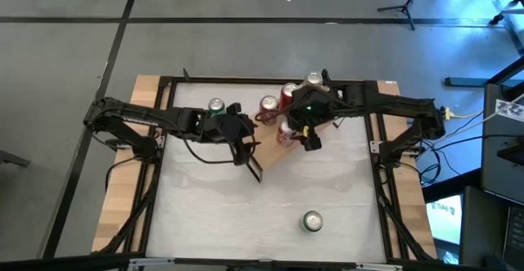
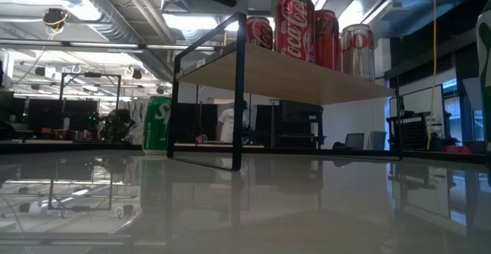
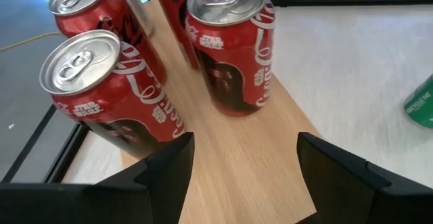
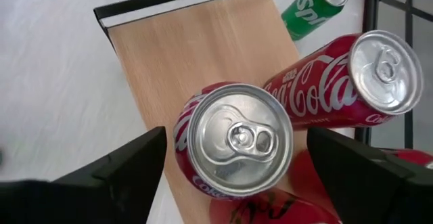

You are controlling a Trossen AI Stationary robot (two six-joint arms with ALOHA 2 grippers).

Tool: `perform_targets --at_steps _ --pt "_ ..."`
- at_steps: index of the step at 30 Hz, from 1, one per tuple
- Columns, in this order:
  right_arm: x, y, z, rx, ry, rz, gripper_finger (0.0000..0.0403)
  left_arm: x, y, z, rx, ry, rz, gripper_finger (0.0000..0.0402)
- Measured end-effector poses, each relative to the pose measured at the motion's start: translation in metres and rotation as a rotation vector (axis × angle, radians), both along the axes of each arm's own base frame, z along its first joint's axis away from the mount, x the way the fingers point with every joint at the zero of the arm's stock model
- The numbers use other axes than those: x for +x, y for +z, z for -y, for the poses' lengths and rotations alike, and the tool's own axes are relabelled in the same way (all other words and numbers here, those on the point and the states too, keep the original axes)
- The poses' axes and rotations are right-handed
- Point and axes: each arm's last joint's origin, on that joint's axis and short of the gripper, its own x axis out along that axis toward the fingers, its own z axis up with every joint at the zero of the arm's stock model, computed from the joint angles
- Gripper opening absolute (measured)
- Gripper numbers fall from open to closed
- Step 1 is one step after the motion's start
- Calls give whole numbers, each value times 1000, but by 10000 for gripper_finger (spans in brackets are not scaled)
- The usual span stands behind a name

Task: Place canned beverage on shelf
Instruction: Put the top green soda can on the shelf

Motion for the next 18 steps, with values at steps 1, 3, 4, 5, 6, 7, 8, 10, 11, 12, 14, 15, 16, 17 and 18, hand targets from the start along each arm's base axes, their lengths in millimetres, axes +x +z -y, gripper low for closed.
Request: perform_targets --at_steps 1,3,4,5,6,7,8,10,11,12,14,15,16,17,18 --pt "-2 2 0 0 0 7 349 0 0 -1 0 3 0 250" --pt "-4 5 0 -1 0 22 349 0 0 -3 1 10 0 250" --pt "-7 8 0 -2 0 35 349 0 0 -5 1 15 0 250" --pt "-10 11 -1 -2 0 42 349 0 1 -7 1 20 1 250" --pt "-13 14 -1 -3 -1 55 349 -1 2 -8 0 26 3 250" --pt "-17 17 -1 -4 -1 65 349 -2 2 -11 0 33 5 250" --pt "-20 20 -1 -4 -1 77 349 -3 3 -13 0 41 8 250" --pt "-29 28 -2 -6 -3 106 349 -8 7 -18 0 56 9 250" --pt "-34 32 -2 -6 -3 122 349 -10 9 -21 0 64 10 250" --pt "-40 37 -2 -7 -4 140 349 -13 12 -24 -1 75 25 250" --pt "-52 44 -3 -7 -5 163 349 -20 18 -30 2 99 36 250" --pt "-58 48 -3 -6 -7 176 349 -23 21 -34 6 122 48 250" --pt "-64 51 -3 -1 -13 185 349 -27 25 -38 12 157 64 250" --pt "-68 54 -4 10 -26 196 349 -31 27 -42 19 199 72 250" --pt "-73 57 -4 13 -37 211 349 -34 29 -47 26 241 83 250"
